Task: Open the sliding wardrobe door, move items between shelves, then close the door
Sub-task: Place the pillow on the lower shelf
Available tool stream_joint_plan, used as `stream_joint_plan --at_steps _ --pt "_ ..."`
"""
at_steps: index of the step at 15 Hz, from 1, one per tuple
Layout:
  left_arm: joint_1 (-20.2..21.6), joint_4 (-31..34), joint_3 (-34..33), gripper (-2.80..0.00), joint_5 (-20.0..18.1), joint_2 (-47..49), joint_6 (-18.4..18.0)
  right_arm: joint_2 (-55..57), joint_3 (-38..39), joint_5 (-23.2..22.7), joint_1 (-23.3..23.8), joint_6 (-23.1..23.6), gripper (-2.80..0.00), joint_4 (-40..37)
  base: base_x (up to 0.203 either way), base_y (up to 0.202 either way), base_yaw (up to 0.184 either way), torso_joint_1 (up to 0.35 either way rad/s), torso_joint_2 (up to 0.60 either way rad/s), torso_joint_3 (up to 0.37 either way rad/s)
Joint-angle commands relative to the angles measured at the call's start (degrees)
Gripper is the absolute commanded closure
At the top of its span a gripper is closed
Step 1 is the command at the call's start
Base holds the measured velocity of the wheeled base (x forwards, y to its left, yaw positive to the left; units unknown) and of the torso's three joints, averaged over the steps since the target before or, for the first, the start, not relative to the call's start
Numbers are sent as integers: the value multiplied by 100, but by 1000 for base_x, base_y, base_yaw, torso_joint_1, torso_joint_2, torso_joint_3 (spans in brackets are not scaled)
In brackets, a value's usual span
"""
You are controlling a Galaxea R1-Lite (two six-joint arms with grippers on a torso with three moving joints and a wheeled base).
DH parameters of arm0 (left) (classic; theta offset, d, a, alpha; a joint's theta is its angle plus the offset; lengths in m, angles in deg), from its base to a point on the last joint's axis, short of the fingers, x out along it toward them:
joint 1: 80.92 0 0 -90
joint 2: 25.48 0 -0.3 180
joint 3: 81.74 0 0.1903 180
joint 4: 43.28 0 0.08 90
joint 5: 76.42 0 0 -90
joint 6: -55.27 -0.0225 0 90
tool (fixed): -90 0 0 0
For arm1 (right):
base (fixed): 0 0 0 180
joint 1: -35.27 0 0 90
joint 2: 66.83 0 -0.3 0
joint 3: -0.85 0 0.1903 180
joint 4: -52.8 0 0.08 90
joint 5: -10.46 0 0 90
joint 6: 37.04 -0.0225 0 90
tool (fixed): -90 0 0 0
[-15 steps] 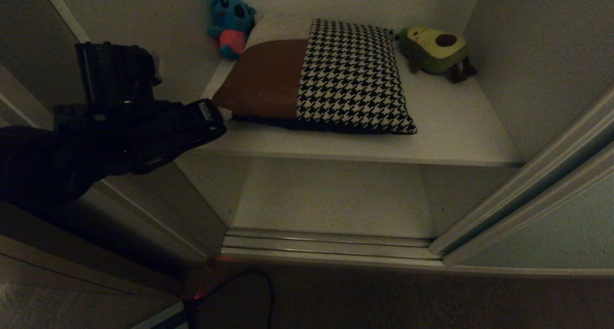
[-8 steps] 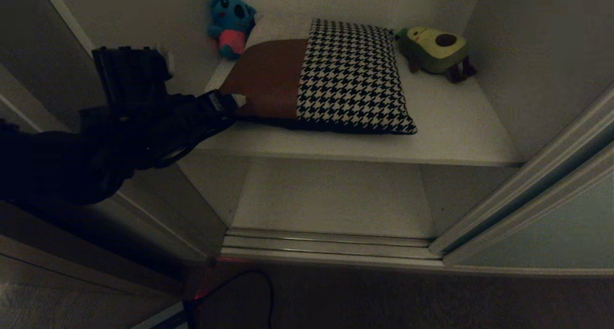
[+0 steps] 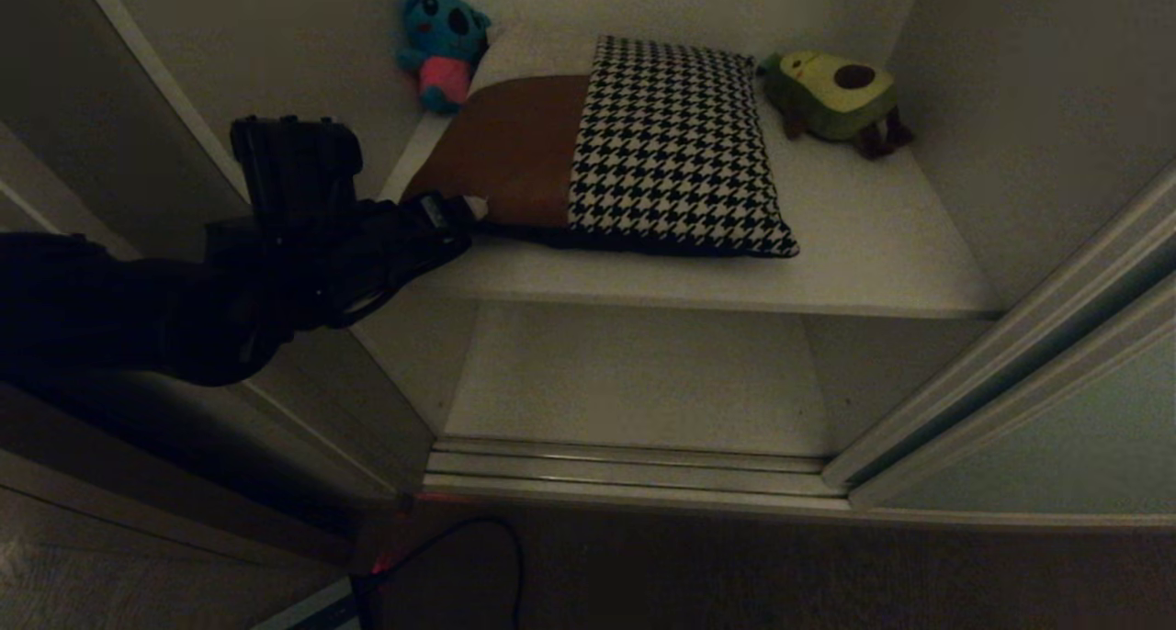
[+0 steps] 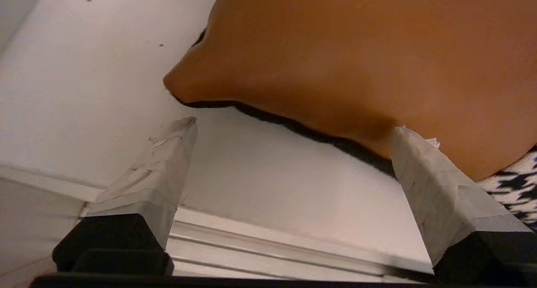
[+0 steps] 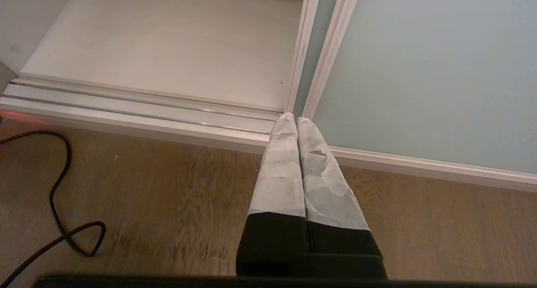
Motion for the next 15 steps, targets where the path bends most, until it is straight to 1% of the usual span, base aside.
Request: stream_joint_plan --at_steps 1,2,3,4,5,7,8,11,14,15 --pt "-1 -195 -19 -280 5 68 3 7 18 -2 -1 5 0 1 0 0 0 0 0 0" --pt "1 -476 -38 -280 -14 104 -22 4 18 -2 -1 5 0 1 0 0 0 0 0 0" --pt "-2 -798 -62 -280 -130 163 -55 8 18 -2 -1 8 0 1 0 0 0 0 0 0" --pt "-2 -1130 -163 -280 -350 196 -202 8 18 -2 -1 5 0 1 0 0 0 0 0 0" --pt "-3 -1411 -291 -280 -525 195 -428 -1 18 -2 -1 5 0 1 0 0 0 0 0 0" --pt "-43 -2019 -522 -280 -823 177 -804 -1 18 -2 -1 11 0 1 0 0 0 0 0 0" --pt "-78 -2106 -536 -280 -893 244 -861 8 18 -2 -1 5 0 1 0 0 0 0 0 0" --pt "-152 -2197 -531 -280 -896 478 -881 7 18 -2 -1 5 0 1 0 0 0 0 0 0" --pt "-144 -2410 -276 -280 -878 761 -940 0 18 -2 -1 5 0 1 0 0 0 0 0 0" --pt "-143 -2417 -175 0 -875 787 -960 8 18 -2 -1 5 0 1 0 0 0 0 0 0"
